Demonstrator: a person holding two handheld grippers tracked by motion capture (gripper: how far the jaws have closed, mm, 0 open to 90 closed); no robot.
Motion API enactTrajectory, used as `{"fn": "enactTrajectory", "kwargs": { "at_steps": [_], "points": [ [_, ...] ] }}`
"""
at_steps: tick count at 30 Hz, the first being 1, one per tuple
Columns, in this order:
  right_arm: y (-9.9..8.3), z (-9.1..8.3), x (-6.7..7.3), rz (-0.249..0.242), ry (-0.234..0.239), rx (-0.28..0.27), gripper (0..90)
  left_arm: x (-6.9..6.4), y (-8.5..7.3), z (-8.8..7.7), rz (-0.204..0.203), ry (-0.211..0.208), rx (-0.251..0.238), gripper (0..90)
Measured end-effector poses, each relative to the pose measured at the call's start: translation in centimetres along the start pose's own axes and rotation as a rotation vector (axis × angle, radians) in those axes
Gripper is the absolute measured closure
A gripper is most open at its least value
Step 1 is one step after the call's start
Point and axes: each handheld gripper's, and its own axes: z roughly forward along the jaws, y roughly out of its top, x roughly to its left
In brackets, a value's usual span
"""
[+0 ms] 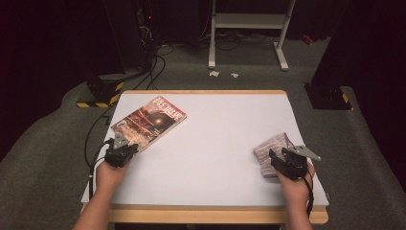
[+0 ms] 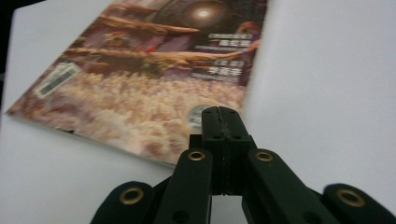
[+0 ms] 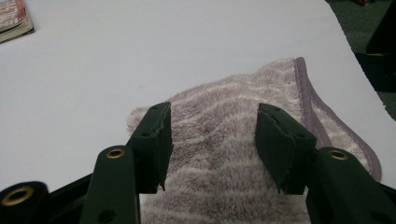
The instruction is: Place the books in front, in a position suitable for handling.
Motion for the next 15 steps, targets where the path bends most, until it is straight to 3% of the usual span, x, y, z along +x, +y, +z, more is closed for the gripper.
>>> {"fn": "enactTrajectory", "kwargs": {
  "at_steps": [1,4,5,10,12,15],
  "points": [
    [0.0,0.0,0.0,0.000,0.000,0.000,46.3,0.0,0.0,0.0,0.000,0.000,0.000,89.7],
    [0.0,0.0,0.1,-0.004,0.002,0.001,46.1,1.2,-0.2,0.0,-0.066,0.026,0.002,88.5],
    [0.0,0.1,0.1,-0.008,0.001,0.002,45.8,1.8,-0.3,0.0,-0.109,0.013,0.001,79.5],
    [-0.1,0.2,0.2,-0.009,0.004,0.010,45.5,2.3,-0.4,0.1,-0.112,0.010,-0.011,70.2],
    [-0.1,0.2,0.3,-0.009,0.004,0.012,45.4,2.9,-0.4,0.3,-0.135,0.014,-0.033,64.3],
    [-0.1,0.2,0.4,-0.011,0.003,0.013,45.2,3.8,0.2,1.1,-0.153,0.024,0.000,50.7]
  ]
}}
